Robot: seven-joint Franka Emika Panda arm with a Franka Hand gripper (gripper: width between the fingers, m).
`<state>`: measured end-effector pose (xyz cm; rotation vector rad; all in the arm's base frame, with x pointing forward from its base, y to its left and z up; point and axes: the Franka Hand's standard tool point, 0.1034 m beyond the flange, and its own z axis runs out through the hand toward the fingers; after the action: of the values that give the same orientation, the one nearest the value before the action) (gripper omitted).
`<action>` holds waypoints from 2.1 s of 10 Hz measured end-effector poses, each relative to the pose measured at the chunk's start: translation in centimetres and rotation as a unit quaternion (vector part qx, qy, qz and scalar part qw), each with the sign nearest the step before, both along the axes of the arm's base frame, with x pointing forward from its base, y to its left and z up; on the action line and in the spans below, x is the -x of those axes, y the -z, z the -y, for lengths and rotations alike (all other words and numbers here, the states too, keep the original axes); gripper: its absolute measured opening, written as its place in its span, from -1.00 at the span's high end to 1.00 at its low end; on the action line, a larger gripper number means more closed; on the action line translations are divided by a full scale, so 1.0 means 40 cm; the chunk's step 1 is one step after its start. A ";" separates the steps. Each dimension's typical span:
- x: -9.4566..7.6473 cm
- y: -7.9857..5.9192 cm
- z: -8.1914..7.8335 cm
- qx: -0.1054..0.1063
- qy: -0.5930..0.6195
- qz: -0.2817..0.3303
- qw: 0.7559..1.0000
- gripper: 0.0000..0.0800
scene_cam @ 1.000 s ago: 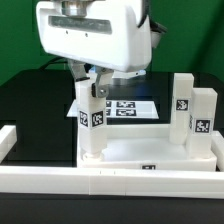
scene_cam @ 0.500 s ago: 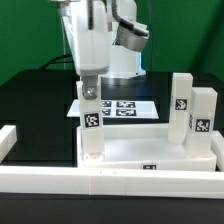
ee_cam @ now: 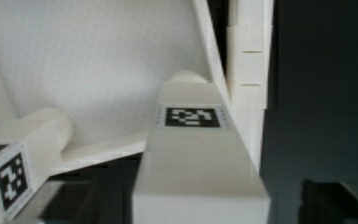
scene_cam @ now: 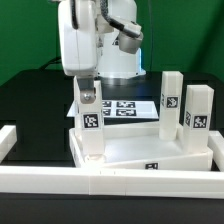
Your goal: Assemble desk
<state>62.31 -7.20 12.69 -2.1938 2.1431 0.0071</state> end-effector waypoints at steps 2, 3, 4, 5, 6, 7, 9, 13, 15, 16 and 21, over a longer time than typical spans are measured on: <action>-0.001 0.000 -0.003 0.007 -0.092 0.005 0.996 -0.60; -0.002 0.000 -0.005 0.009 -0.132 0.008 0.991 -0.62; -0.003 -0.001 -0.007 0.012 -0.174 0.010 0.985 -0.62; -0.003 -0.001 -0.008 0.014 -0.226 0.013 0.974 -0.62; -0.004 -0.002 -0.008 0.016 -0.264 0.016 0.964 -0.62; -0.005 -0.003 -0.009 0.019 -0.298 0.019 0.954 -0.62; -0.010 -0.004 -0.008 0.030 -0.391 0.028 0.920 -0.62; -0.011 -0.002 -0.001 0.046 -0.553 0.034 0.831 -0.62; -0.011 -0.002 0.003 0.051 -0.607 0.033 0.792 -0.62; -0.010 -0.001 0.007 0.053 -0.628 0.031 0.776 -0.32; -0.009 0.000 0.009 0.053 -0.625 0.030 0.778 0.27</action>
Offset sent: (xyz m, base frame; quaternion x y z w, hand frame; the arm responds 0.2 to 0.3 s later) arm -0.0001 0.0053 0.0035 0.0063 0.0104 -0.1792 0.9837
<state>62.66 -7.56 12.71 -3.1034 0.2967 -0.1043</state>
